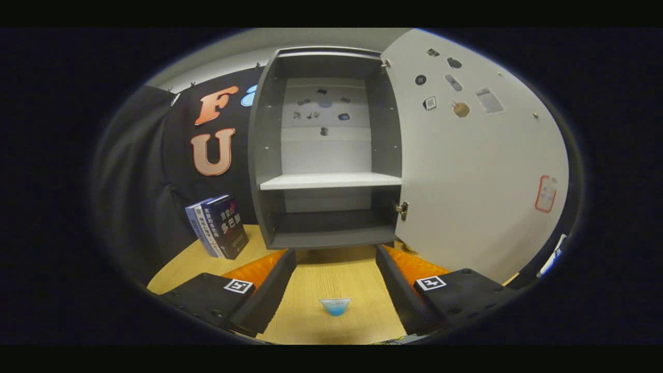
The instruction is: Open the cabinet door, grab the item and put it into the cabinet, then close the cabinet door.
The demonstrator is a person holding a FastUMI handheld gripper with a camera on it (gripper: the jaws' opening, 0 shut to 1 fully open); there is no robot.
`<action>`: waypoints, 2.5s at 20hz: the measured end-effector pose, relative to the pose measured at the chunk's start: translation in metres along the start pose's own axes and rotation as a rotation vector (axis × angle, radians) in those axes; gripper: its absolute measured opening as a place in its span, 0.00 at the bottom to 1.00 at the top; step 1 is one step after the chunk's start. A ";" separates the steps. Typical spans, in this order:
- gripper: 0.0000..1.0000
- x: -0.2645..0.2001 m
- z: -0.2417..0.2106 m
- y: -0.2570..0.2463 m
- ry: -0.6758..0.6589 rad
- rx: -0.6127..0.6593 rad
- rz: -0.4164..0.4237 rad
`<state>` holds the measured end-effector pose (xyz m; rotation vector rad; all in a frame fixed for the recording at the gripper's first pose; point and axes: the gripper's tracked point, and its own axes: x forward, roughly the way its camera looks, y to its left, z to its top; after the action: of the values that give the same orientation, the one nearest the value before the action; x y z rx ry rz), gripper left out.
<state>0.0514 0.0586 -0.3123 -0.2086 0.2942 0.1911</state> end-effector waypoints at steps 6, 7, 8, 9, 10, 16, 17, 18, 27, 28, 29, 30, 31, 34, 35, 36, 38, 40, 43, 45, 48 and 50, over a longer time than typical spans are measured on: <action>0.99 0.033 -0.086 0.000 0.140 0.032 -0.008; 0.99 0.037 -0.098 -0.002 0.158 0.029 -0.014; 0.99 0.039 -0.108 -0.005 0.175 0.025 -0.017; 0.99 0.040 -0.116 -0.007 0.191 0.021 -0.020; 0.99 0.044 -0.125 -0.008 0.208 0.019 -0.018; 0.71 0.055 -0.154 -0.017 0.268 0.033 -0.016; 0.63 0.058 -0.154 -0.018 0.274 0.031 -0.014; 0.63 0.059 -0.153 -0.019 0.287 0.026 -0.015; 0.60 0.052 -0.046 -0.019 0.231 0.048 -0.014; 0.60 0.051 -0.028 -0.017 0.218 0.066 -0.006; 0.60 0.051 -0.009 -0.015 0.207 0.082 0.000; 0.60 0.051 0.011 -0.014 0.195 0.093 0.004; 0.60 0.050 0.032 -0.013 0.181 0.098 0.007; 0.61 0.050 0.098 -0.006 0.128 0.104 0.028; 0.61 0.051 0.119 -0.003 0.109 0.098 0.034; 0.60 0.052 0.140 -0.002 0.085 0.086 0.039; 0.60 0.056 0.176 -0.001 0.046 0.055 0.035; 0.60 0.064 0.208 -0.001 0.017 0.038 0.033; 0.60 0.082 0.252 0.005 -0.016 0.045 0.047; 0.60 0.098 0.275 0.008 -0.023 0.032 0.047; 0.60 0.126 0.300 0.008 -0.023 0.004 0.029; 0.60 0.152 0.301 0.008 0.008 -0.006 0.031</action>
<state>0.2726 0.1596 -0.0783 -0.2107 0.3052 0.2216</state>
